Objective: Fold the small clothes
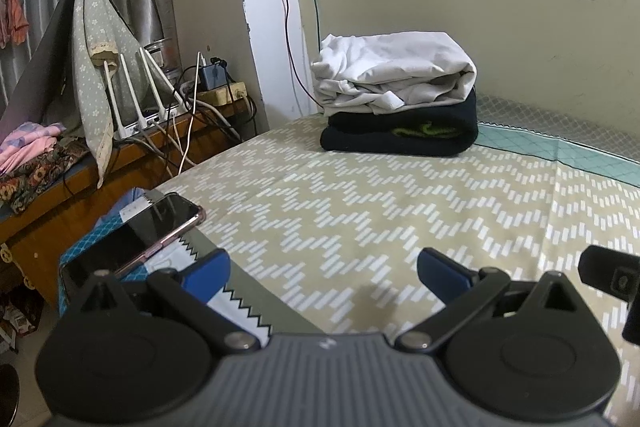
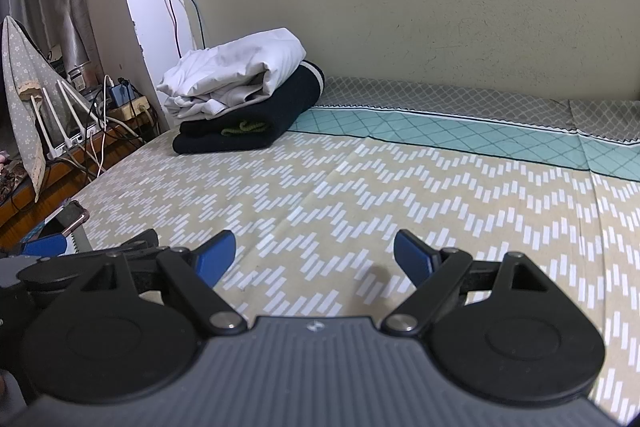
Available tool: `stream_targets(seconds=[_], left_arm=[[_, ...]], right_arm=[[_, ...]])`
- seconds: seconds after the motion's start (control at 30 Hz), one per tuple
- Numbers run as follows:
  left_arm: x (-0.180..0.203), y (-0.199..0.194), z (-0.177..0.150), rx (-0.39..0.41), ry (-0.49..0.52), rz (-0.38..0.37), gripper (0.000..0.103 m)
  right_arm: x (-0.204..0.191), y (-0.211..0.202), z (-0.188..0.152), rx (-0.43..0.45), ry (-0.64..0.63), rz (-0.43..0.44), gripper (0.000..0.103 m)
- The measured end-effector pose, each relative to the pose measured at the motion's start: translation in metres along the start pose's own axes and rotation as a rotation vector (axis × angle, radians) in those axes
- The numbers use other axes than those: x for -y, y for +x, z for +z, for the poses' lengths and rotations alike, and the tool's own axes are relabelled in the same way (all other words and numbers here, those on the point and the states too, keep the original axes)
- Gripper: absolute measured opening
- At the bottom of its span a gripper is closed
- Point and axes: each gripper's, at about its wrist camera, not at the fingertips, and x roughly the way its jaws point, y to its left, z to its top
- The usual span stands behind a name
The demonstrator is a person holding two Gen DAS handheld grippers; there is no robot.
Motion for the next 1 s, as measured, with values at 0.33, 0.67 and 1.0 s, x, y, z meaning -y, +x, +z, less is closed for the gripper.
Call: stream_targets(seconds=[0.33, 0.67, 1.0], left_arm=[[-0.0017, -0.0006, -0.0005, 0.006, 0.005, -0.004, 0.103], [-0.0017, 0.0002, -0.0009, -0.002, 0.015, -0.01, 0.103], [-0.0015, -0.0006, -0.0009, 0.001, 0.019, -0.012, 0.103]], right_arm=[[-0.0006, -0.0016, 0.0006, 0.01, 0.004, -0.005, 0.088], [-0.0004, -0.0019, 0.0008, 0.011, 0.003, -0.003, 0.088], [0.0, -0.0019, 0.0006, 0.011, 0.004, -0.003, 0.088]])
